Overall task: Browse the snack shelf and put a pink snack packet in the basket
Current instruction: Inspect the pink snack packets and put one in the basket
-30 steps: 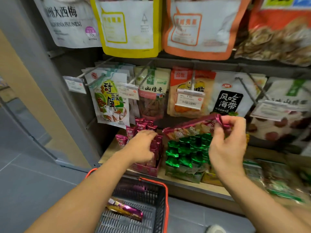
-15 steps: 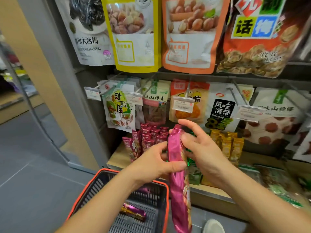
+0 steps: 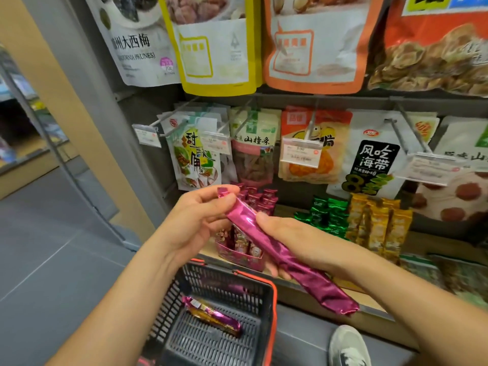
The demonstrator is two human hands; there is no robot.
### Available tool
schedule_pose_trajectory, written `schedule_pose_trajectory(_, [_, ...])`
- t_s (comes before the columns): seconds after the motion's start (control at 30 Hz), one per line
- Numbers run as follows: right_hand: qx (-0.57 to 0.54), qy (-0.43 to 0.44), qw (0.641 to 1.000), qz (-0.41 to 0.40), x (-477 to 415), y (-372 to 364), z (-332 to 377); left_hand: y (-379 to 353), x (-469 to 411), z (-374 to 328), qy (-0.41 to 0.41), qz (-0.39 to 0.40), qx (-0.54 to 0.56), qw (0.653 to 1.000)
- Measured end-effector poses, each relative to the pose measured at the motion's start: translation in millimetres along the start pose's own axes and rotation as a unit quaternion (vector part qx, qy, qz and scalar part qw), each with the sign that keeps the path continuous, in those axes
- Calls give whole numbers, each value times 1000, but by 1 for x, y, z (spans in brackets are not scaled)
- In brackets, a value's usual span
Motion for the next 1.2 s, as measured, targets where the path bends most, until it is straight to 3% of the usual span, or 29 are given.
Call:
schedule_pose_trajectory(0.2, [65, -14, 998, 7, -2, 6, 0, 17, 1, 7, -25, -50, 13, 998])
schedule_pose_trajectory(0.27, [27, -19, 999, 4, -6, 2, -3, 20, -1, 7, -33, -65, 14, 997])
schedule_pose_trajectory(0.43, [20, -5, 998, -65, -20, 0, -4, 22, -2, -1, -53, -41, 30, 997])
schedule_pose_trajectory(0.53, [147, 28, 982, -115, -25, 0, 0, 24, -1, -5, -63, -48, -52, 996])
schedule_pose_trajectory(0.63, [189, 47, 972, -129, -29, -5, 2, 31, 3, -6, -62, -91, -172, 979])
schedule_pose_trajectory(0.77, [233, 69, 963, -120, -32, -8, 11, 39, 6, -8, -53, -97, -157, 981])
schedule_pose_trajectory(0.87, [190, 49, 978, -65, -32, -9, 12, 46, 6, -7, -35, -109, -95, 989])
schedule_pose_trajectory(1.03, [2, -88, 994, 59, -20, -20, -2, 58, 6, -6, -30, -180, -2, 983])
schedule_pose_trajectory(1.2, [-32, -88, 994, 58, -17, -20, -1, 75, 7, -2, -41, -244, 73, 966])
Point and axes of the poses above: each hand's wrist, its own x-axis away from the middle knuckle, its own y-axis out of the back of the hand, z = x × y, the point moved 7 cm from there along -x, towards the middle knuckle, and after that the axes turned 9 degrees about -x, right-handed, at the moved point
